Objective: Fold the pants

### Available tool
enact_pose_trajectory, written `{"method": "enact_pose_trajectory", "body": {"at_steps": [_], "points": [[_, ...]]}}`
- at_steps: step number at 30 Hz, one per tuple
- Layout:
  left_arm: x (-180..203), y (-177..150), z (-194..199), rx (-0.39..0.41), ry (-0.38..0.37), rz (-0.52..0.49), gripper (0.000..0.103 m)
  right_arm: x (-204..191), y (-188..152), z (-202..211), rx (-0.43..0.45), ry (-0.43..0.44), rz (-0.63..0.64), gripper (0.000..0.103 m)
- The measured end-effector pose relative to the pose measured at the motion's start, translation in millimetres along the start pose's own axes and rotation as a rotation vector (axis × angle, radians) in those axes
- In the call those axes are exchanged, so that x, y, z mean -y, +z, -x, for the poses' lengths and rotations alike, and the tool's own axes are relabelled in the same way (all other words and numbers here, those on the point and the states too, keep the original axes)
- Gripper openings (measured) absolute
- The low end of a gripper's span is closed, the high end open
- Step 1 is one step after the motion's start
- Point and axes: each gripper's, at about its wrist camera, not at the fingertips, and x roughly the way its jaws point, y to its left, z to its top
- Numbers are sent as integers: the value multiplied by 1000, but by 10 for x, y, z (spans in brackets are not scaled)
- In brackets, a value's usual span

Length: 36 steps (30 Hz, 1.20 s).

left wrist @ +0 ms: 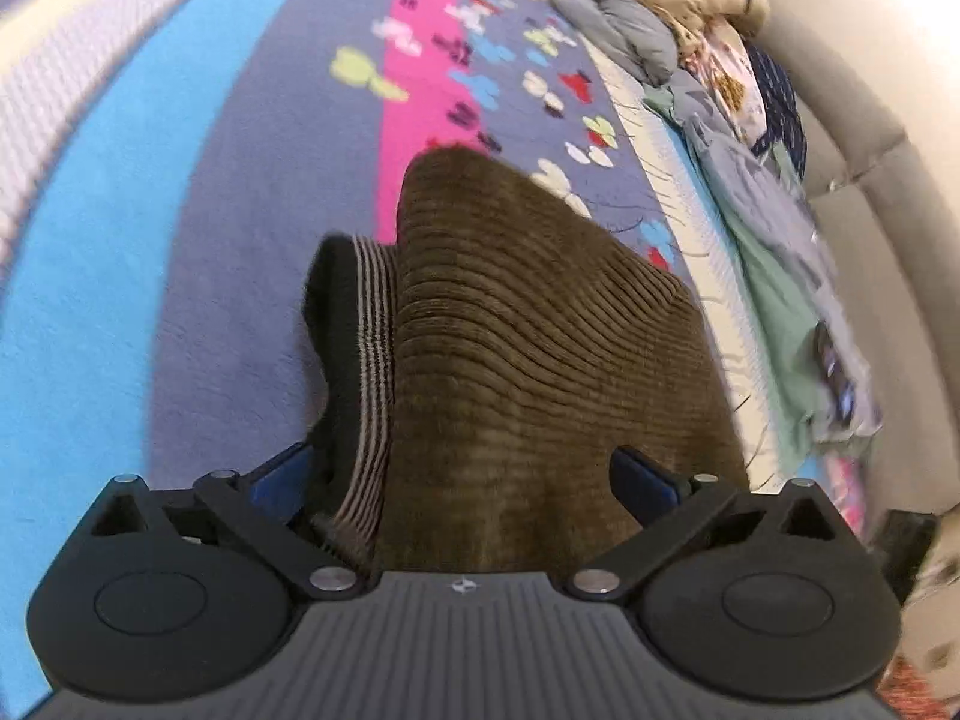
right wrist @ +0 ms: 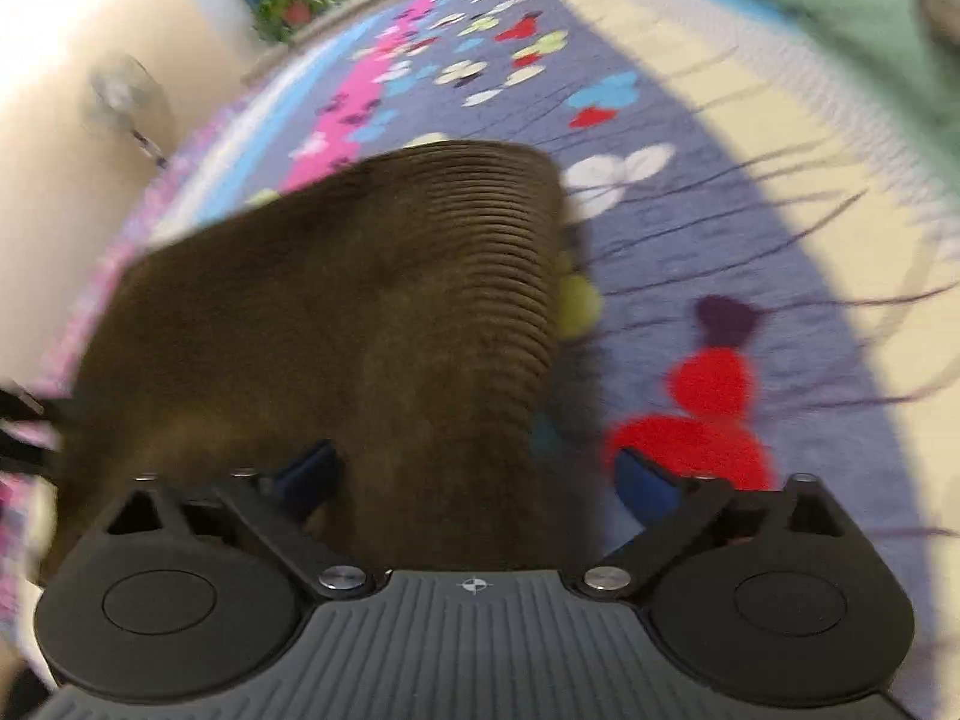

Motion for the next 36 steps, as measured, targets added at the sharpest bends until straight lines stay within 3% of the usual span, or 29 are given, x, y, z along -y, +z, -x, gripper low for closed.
{"method": "enact_pose_trajectory", "body": {"at_steps": [2,4,7,12,15,18,22,32,36], "points": [[217,-107,288,41,76,-114,103,-87,-138,296,42,-68,5,99],[497,-288,603,93,199,-240,103,-221,-262,633,79,-104,35,101],[806,-619,998,192,299,-296,103,-479,-408,1129,188,-133,48,102],[1141,-1039,1392,310,272,-200,103,-835,-545,1674,294,-140,40,102],[1289,-1208,1464,300,284,-185,103,-998,-660,1849,279,-107,120,102],[1392,-1384,1465,277,354,-214,103,-1108,-813,1898,280,-136,190,102],[1446,-1595,1499,286,417,-213,103,-1142,-953,1998,253,-143,166,102],[1611,-1666,1471,280,468,-292,103,-1206,-1014,2235,269,-161,184,102],[1650,-1681,1475,290,450,-303,103,-1192,-1006,2223,266,-167,177,102]]}}
